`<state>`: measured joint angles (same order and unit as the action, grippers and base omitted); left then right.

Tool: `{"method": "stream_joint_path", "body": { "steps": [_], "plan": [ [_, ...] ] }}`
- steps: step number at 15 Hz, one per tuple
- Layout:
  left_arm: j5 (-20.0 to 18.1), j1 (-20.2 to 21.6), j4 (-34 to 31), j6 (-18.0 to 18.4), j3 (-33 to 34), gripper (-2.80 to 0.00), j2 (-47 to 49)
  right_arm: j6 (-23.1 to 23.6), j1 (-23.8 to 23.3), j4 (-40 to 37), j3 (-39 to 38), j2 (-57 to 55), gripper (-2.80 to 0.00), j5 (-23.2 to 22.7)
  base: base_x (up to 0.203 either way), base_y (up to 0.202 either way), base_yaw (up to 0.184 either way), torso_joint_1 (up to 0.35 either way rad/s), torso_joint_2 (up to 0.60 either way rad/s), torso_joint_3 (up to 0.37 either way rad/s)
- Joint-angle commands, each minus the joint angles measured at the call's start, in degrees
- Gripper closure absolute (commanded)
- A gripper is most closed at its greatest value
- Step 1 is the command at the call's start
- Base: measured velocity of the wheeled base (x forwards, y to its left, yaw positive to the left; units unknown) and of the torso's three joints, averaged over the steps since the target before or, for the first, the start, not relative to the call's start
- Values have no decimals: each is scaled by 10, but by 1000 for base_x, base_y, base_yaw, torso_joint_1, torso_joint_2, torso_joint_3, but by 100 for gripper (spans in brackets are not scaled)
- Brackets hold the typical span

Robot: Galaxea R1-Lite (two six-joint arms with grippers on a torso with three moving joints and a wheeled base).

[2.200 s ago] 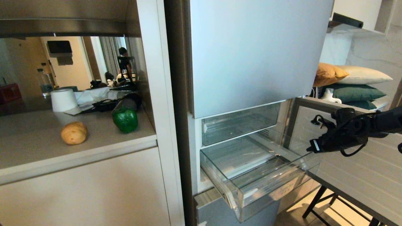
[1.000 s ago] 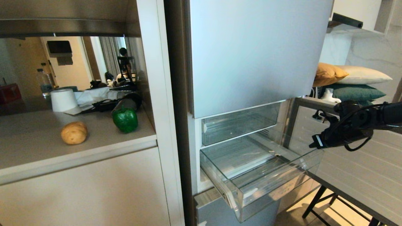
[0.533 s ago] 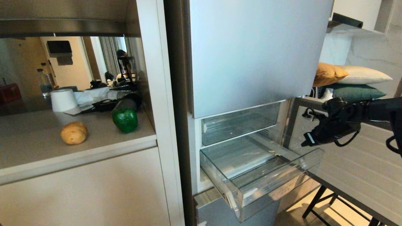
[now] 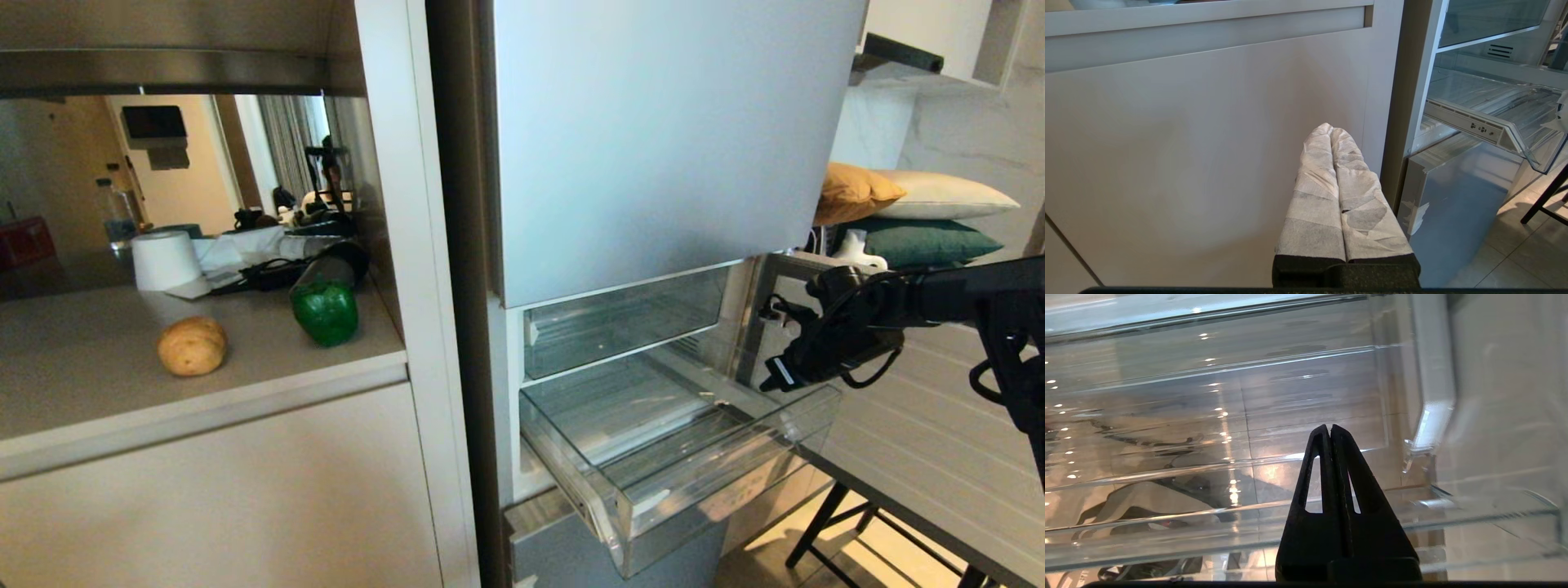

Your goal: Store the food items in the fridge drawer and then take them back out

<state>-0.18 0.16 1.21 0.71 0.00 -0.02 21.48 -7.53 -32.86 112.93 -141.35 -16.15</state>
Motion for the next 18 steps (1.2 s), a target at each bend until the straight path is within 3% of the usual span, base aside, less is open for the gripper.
{"method": "stream_joint_path", "body": {
  "steps": [1, 14, 18],
  "plan": [
    [0, 0, 0, 0, 6, 0, -1, 1, 3, -2, 0, -5, 0, -1, 0, 0, 0, 0, 0, 0],
    [0, 0, 0, 0, 6, 0, -1, 1, 11, 0, 0, -42, 0, 0, 0, 0, 0, 0, 0, 0],
    [0, 0, 0, 0, 6, 0, -1, 9, 11, -32, 0, -32, 0, 8, 0, 0, 0, 0, 0, 0]
  ]
}}
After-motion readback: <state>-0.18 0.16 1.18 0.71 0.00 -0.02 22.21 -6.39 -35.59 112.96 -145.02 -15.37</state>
